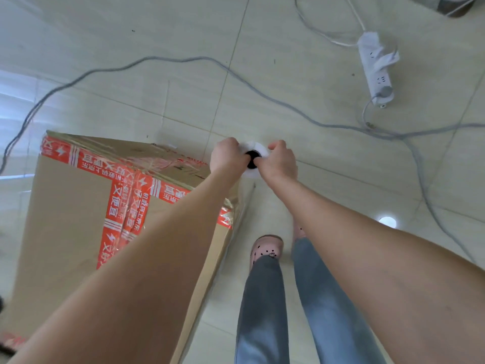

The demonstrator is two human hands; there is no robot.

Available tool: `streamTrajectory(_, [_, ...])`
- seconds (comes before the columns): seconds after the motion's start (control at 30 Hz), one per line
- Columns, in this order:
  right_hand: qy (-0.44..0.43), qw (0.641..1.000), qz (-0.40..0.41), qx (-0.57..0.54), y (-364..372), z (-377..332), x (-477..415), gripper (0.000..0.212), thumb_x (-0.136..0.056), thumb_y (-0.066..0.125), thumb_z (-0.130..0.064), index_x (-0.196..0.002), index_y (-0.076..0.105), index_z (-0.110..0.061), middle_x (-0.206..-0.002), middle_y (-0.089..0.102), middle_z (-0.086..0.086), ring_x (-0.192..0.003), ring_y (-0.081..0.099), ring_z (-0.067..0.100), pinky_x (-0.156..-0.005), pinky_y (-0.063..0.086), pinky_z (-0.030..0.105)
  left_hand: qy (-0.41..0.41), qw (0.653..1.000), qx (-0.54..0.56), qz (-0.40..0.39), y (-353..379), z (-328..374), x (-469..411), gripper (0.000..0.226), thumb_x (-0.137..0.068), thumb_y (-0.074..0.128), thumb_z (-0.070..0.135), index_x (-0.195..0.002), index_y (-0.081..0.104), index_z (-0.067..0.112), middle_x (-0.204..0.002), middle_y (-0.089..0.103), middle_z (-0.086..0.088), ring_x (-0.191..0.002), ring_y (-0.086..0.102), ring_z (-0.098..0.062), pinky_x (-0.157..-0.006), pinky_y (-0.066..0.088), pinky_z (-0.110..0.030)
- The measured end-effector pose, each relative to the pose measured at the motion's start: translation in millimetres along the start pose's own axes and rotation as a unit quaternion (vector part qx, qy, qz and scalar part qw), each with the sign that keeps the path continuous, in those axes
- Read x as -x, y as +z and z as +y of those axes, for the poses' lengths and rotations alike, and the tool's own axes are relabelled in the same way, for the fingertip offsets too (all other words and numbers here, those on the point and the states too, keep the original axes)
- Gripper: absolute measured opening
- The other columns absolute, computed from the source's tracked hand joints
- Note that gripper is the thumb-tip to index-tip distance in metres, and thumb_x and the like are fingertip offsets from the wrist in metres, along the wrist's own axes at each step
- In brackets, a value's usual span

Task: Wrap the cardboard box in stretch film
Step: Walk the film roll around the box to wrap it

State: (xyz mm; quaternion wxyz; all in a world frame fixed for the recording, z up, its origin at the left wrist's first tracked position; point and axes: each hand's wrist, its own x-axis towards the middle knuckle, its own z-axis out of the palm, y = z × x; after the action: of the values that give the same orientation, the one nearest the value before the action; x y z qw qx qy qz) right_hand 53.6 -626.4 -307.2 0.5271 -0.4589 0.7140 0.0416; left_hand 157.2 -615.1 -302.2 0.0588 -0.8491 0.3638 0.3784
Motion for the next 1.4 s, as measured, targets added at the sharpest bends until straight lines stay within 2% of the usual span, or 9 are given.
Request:
streamTrajectory(0.07, [0.045, 0.998, -0.02, -0.043, 3.2, -7.3, -1.7, 0.039, -0.076, 0.066, -0.025, -0.111, 0.052, -0.017, -0.112, 0.061, 0.005, -0.096, 0.063, 0.028, -0.078, 0.05, 0.033, -0.049, 0.997, 0.06, 0.01, -1.3, -3.6, -3.2, 0.013, -0.08, 0.061, 0.017, -0.087, 0.055, 0.007, -0.066, 0.05, -0.001, -0.074, 0.053, -0.027, -0.062, 0.041, -0.028])
streamTrajectory(0.17, [0.002, 1.0, -0.025, -0.009, 4.6, -20.4, -5.7, 0.027, -0.079, 0.061, -0.019, -0.105, 0.055, -0.015, -0.095, 0.057, 0.002, -0.083, 0.053, 0.024, -0.069, 0.043, 0.029, -0.093, 0.986, 0.135, 0.021, -3.8, -10.1, -6.0, 0.017, -0.079, 0.063, 0.019, -0.09, 0.059, 0.007, -0.082, 0.064, -0.009, -0.078, 0.066, -0.03, -0.068, 0.056, -0.034])
streamTrajectory(0.3, [-0.035, 0.998, -0.03, 0.034, 1.9, -36.4, -11.9, 0.023, -0.081, 0.061, -0.018, -0.104, 0.06, -0.017, -0.099, 0.063, 0.004, -0.086, 0.054, 0.024, -0.068, 0.039, 0.025, -0.049, 0.998, 0.042, 0.024, -12.6, -9.5, -10.8, 0.028, -0.082, 0.061, 0.021, -0.104, 0.056, 0.004, -0.09, 0.057, -0.009, -0.081, 0.054, -0.026, -0.064, 0.039, -0.03])
streamTrajectory(0.43, [-0.042, 0.997, -0.048, 0.053, -2.2, -44.2, -14.3, 0.026, -0.082, 0.062, -0.014, -0.108, 0.062, -0.014, -0.098, 0.063, 0.004, -0.096, 0.06, 0.025, -0.07, 0.042, 0.026, 0.033, 0.998, -0.033, 0.03, -19.7, -0.6, -16.4, 0.032, -0.082, 0.052, 0.007, -0.113, 0.059, 0.012, -0.108, 0.06, -0.013, -0.098, 0.06, -0.033, -0.069, 0.044, -0.033])
streamTrajectory(0.87, [-0.081, 0.983, -0.06, 0.155, -11.5, -57.3, -22.2, 0.024, -0.085, 0.054, -0.011, -0.106, 0.066, -0.016, -0.094, 0.066, 0.005, -0.077, 0.053, 0.023, -0.075, 0.05, 0.032, 0.07, 0.99, -0.122, -0.013, -24.4, 13.2, -24.2, 0.029, -0.084, 0.052, 0.007, -0.112, 0.06, 0.013, -0.106, 0.061, -0.01, -0.093, 0.062, -0.032, -0.063, 0.044, -0.033])
streamTrajectory(1.07, [-0.104, 0.979, -0.039, 0.172, 1.4, -82.3, -31.4, 0.036, -0.083, 0.057, -0.014, -0.118, 0.058, -0.019, -0.114, 0.064, 0.005, -0.104, 0.059, 0.026, -0.08, 0.047, 0.029, -0.009, 1.0, 0.018, 0.0, -43.6, -1.7, -41.2, 0.02, -0.084, 0.052, 0.011, -0.103, 0.059, 0.007, -0.096, 0.064, -0.011, -0.085, 0.062, -0.03, -0.061, 0.043, -0.031])
streamTrajectory(1.17, [-0.037, 0.991, -0.049, 0.121, 14.6, -91.9, -37.0, 0.049, -0.082, 0.061, -0.022, -0.128, 0.047, -0.018, -0.122, 0.057, 0.005, -0.109, 0.058, 0.027, -0.075, 0.04, 0.027, -0.059, 0.994, 0.087, 0.009, -54.3, -12.8, -50.7, 0.021, -0.083, 0.058, 0.017, -0.101, 0.058, 0.005, -0.096, 0.064, -0.013, -0.089, 0.062, -0.031, -0.066, 0.047, -0.032])
streamTrajectory(1.27, [0.012, 0.995, -0.075, 0.062, 27.1, -101.1, -39.6, 0.041, -0.081, 0.064, -0.028, -0.118, 0.051, -0.016, -0.11, 0.06, 0.005, -0.092, 0.061, 0.026, -0.07, 0.044, 0.029, -0.112, 0.983, 0.143, 0.013, -62.8, -25.5, -60.4, 0.025, -0.082, 0.061, 0.026, -0.095, 0.055, 0.006, -0.094, 0.064, -0.012, -0.085, 0.065, -0.032, -0.072, 0.054, -0.034])
streamTrajectory(1.4, [-0.074, 0.988, -0.067, 0.122, 46.8, -122.4, -43.8, 0.021, -0.08, 0.06, -0.02, -0.101, 0.063, -0.015, -0.102, 0.066, 0.005, -0.092, 0.06, 0.027, -0.065, 0.037, 0.026, -0.173, 0.963, 0.206, 0.011, -74.7, -46.6, -66.2, 0.027, -0.083, 0.062, 0.03, -0.073, 0.047, 0.01, -0.084, 0.067, -0.013, -0.069, 0.07, -0.031, -0.068, 0.059, -0.036])
